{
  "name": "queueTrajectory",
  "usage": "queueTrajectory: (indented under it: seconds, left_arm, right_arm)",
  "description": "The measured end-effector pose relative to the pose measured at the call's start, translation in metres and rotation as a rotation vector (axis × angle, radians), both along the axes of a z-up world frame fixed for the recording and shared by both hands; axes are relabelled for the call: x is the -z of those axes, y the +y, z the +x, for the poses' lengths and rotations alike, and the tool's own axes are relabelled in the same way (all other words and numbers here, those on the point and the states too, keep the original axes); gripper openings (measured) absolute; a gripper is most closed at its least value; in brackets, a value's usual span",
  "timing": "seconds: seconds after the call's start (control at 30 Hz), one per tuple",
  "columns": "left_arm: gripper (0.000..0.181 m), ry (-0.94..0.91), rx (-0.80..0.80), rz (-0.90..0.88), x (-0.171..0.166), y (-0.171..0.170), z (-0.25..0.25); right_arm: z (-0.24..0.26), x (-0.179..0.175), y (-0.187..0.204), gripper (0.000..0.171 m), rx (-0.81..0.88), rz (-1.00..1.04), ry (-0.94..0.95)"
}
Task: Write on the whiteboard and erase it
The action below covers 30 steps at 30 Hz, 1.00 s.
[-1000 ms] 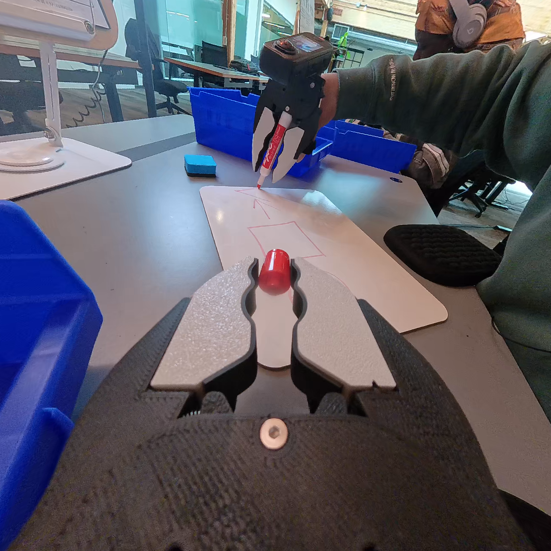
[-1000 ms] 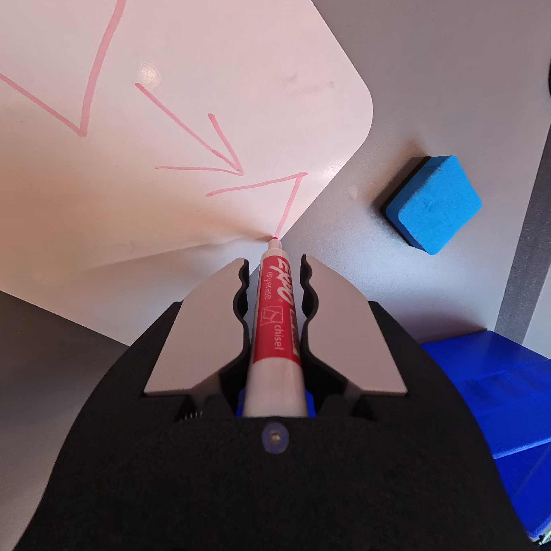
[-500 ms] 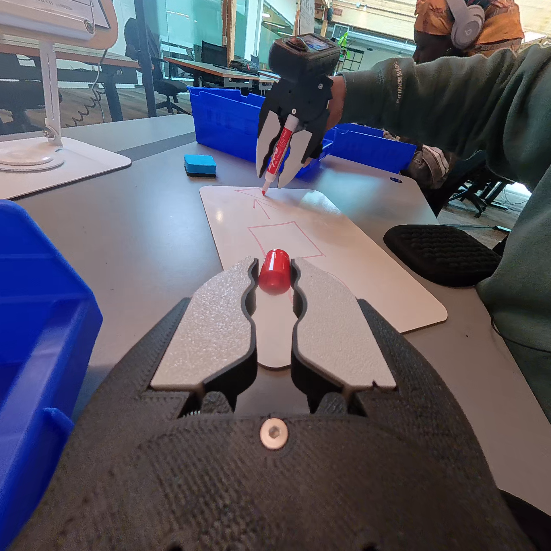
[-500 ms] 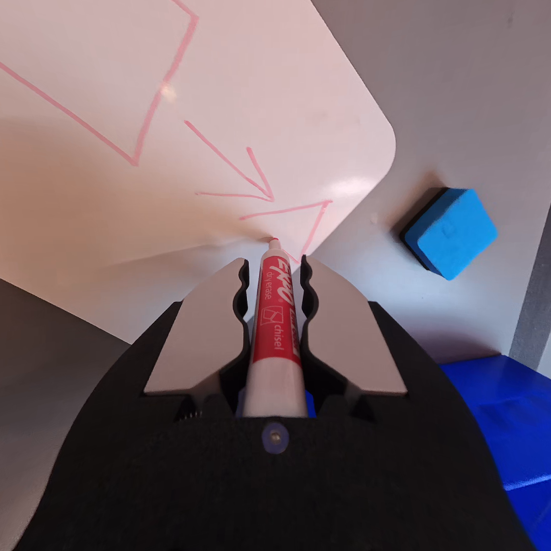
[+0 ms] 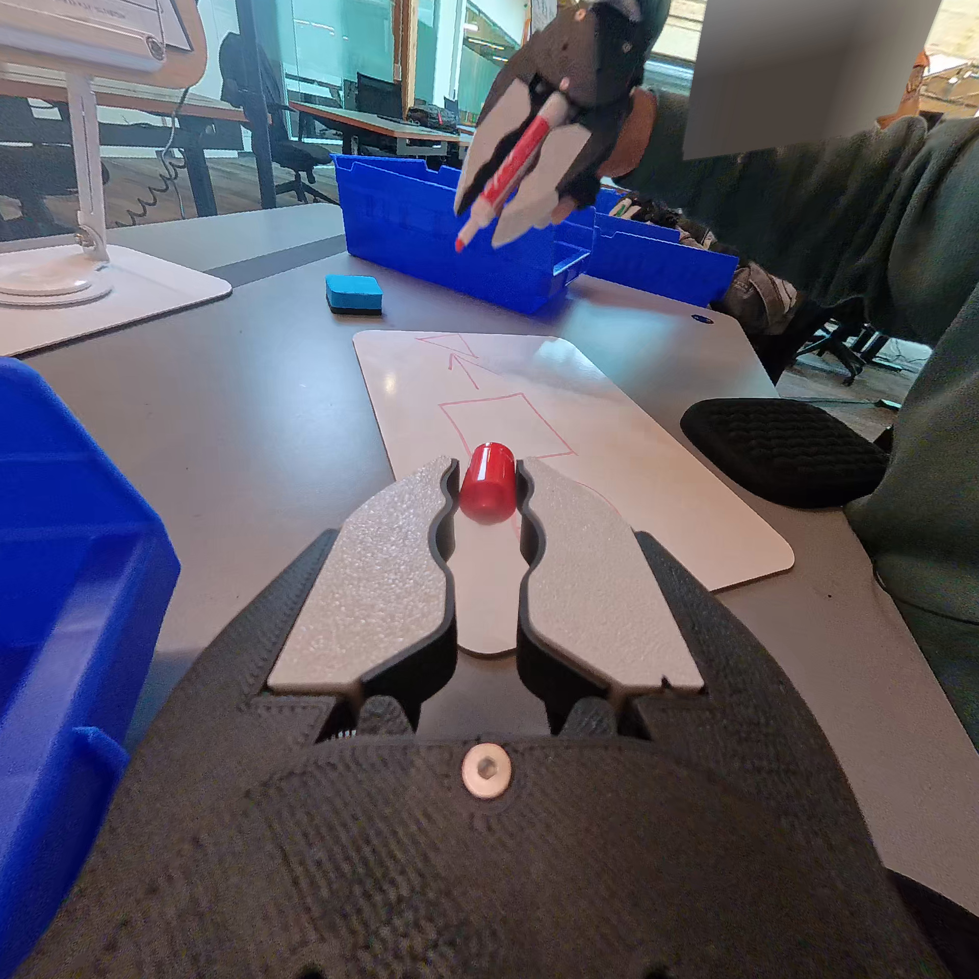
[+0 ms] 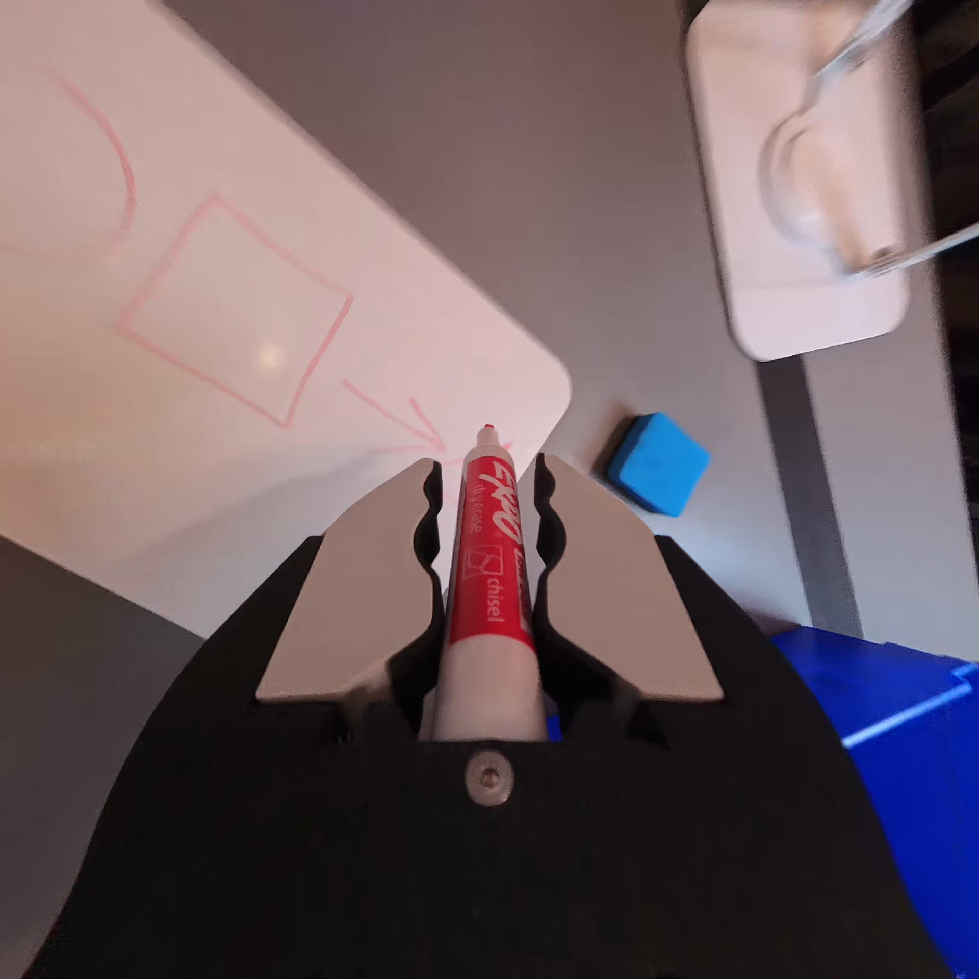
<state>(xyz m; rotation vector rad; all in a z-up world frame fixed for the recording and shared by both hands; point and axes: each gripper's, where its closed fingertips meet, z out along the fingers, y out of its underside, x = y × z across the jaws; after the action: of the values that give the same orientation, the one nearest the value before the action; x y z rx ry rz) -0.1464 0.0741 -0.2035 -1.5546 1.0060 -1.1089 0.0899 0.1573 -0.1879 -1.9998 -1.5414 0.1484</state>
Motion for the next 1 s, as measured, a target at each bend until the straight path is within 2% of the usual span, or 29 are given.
queueTrajectory:
  seconds: [0.1,0.2,0.33,0.47,0.67,1.0]
  left_arm:
    - [0.02,0.001,0.004,0.006,0.0,-0.001,0.001]
    - [0.02,-0.022,0.034,0.044,-0.008,-0.008,0.004]
    - [0.02,-0.009,0.072,0.244,-0.032,-0.033,0.016]
    - [0.02,0.031,0.097,0.459,-0.056,-0.061,0.039]
    - [0.02,0.026,0.137,0.495,-0.062,-0.075,0.054]
    - [0.02,-0.014,0.168,0.477,-0.064,-0.082,0.054]
  right_arm:
    - [-0.012,-0.037,-0.011,0.034,0.021,0.077,0.257]
    - [-0.039,-0.06,-0.046,0.034,-0.045,0.091,0.53]
    - [-0.084,-0.065,-0.106,0.034,-0.151,0.012,0.838]
    - [-0.128,-0.057,-0.15,0.034,-0.228,-0.094,1.024]
    - [-0.158,-0.058,-0.17,0.034,-0.307,-0.212,1.077]
    - [-0.17,-0.051,-0.172,0.034,-0.287,-0.32,1.115]
